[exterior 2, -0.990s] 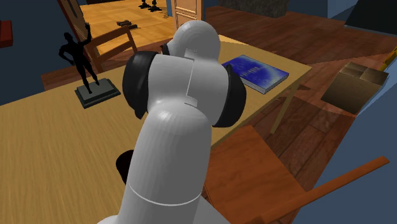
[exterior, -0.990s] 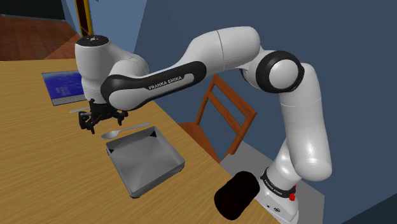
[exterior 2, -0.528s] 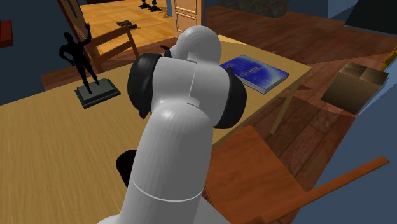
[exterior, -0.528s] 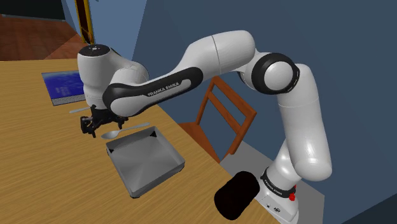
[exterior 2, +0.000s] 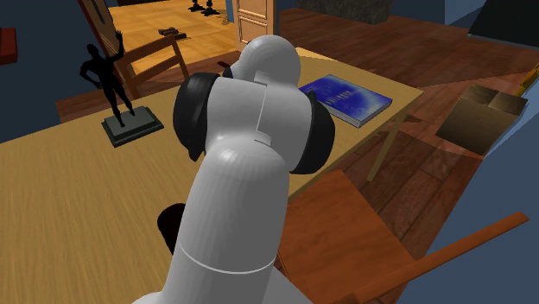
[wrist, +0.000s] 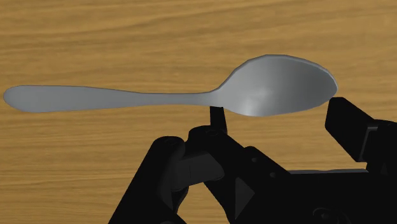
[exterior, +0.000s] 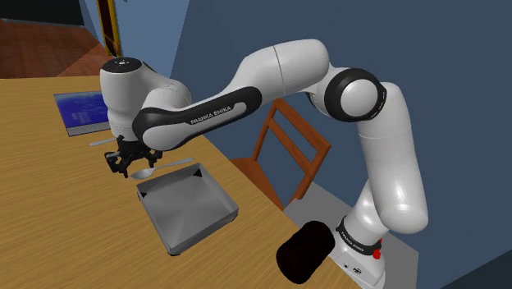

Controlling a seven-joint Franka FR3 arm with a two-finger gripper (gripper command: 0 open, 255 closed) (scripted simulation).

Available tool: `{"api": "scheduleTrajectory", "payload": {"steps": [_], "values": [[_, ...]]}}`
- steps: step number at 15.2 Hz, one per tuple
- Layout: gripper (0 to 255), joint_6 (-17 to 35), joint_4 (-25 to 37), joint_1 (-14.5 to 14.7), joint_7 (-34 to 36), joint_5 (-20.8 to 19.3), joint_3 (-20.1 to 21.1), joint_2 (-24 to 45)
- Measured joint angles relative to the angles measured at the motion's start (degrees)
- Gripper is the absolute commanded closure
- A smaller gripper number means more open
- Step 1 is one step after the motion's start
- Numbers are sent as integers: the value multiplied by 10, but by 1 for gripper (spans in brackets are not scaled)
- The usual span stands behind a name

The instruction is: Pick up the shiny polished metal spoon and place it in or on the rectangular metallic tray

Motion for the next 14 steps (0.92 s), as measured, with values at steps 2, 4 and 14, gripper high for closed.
{"api": "scheduleTrajectory", "payload": {"steps": [2,4,14], "values": [[255,0,0,0,0,0,0,0],[255,0,0,0,0,0,0,0],[255,-39,21,-1,-12,12,8,-20]]}}
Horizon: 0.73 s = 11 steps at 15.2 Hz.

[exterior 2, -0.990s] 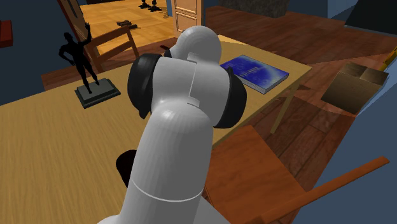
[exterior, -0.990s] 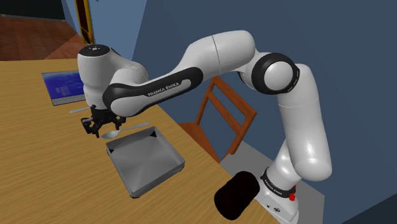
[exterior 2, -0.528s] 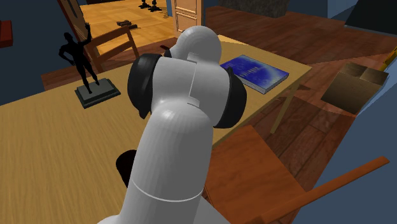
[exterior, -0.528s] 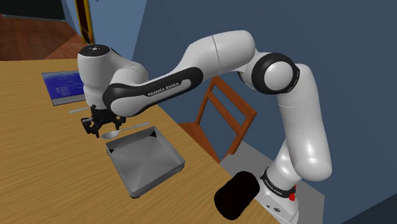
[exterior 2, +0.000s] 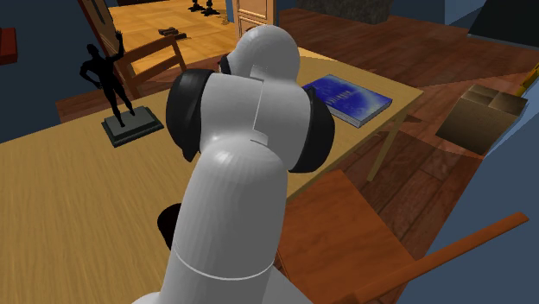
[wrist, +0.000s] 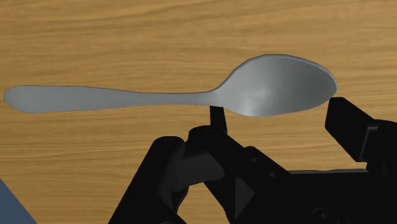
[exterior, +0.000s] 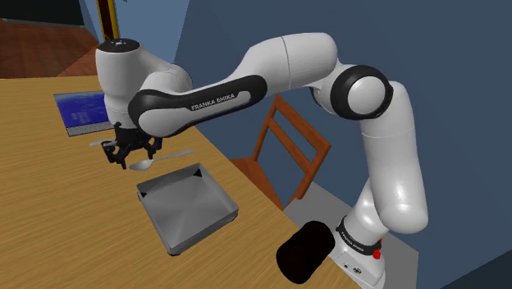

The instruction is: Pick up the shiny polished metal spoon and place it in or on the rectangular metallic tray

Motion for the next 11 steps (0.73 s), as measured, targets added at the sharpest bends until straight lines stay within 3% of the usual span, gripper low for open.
{"api": "scheduleTrajectory", "payload": {"steps": [11], "values": [[255,-71,56,3,-20,15,8,-19]]}}
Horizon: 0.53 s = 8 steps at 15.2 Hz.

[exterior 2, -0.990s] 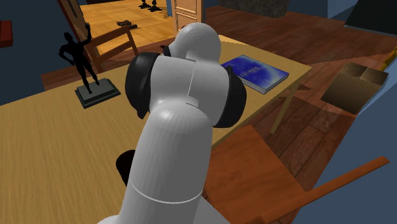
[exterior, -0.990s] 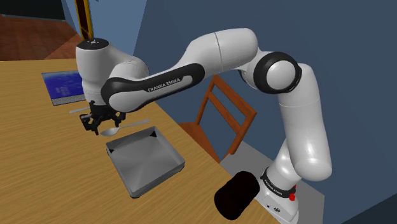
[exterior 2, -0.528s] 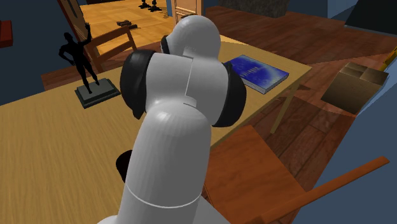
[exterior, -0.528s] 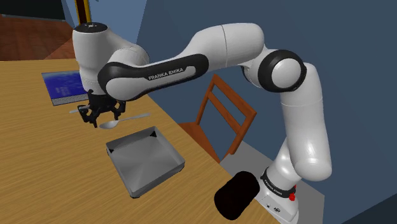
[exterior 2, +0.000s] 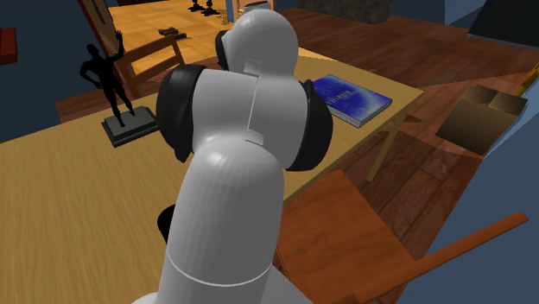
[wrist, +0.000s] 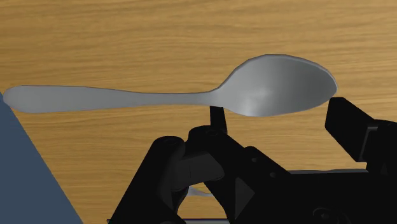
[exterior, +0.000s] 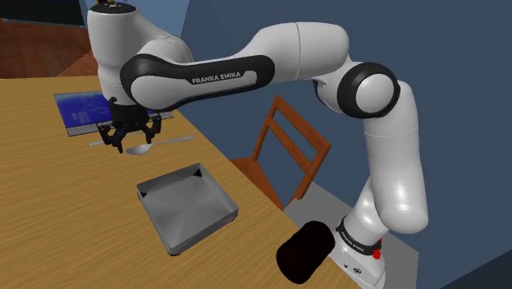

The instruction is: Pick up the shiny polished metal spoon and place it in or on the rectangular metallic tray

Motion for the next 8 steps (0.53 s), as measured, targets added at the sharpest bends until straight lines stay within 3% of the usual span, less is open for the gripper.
{"api": "scheduleTrajectory", "payload": {"steps": [5,8], "values": [[255,-31,27,3,-7,4,2,-5],[255,-14,-33,-1,12,14,12,-46]]}}
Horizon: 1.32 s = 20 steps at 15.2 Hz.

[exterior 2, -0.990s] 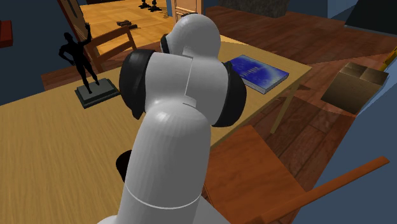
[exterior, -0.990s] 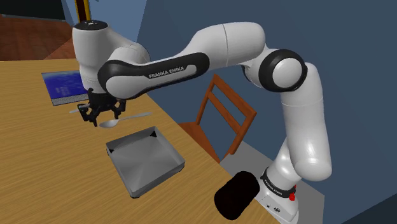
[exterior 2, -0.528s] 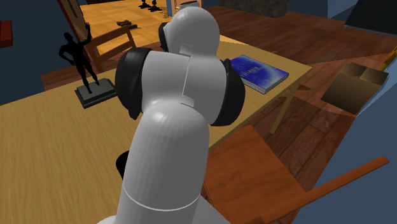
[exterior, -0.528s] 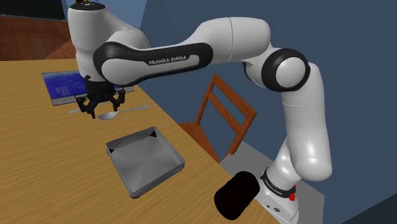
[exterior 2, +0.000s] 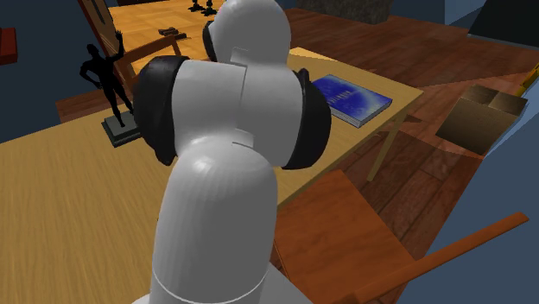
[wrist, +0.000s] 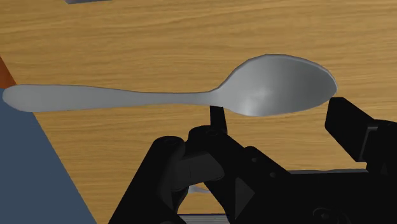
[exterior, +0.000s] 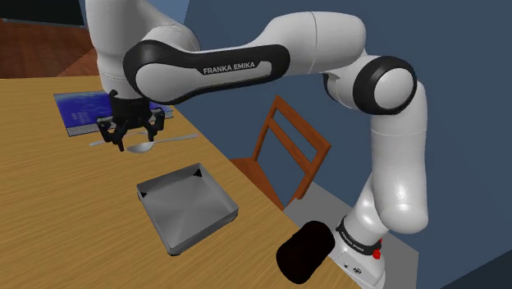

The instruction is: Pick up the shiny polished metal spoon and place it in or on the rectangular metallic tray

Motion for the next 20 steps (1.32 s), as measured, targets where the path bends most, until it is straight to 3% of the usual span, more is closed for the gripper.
{"api": "scheduleTrajectory", "payload": {"steps": [11,20], "values": [[255,59,-233,4,82,61,52,-176],[255,116,-283,8,108,43,49,-162]]}}
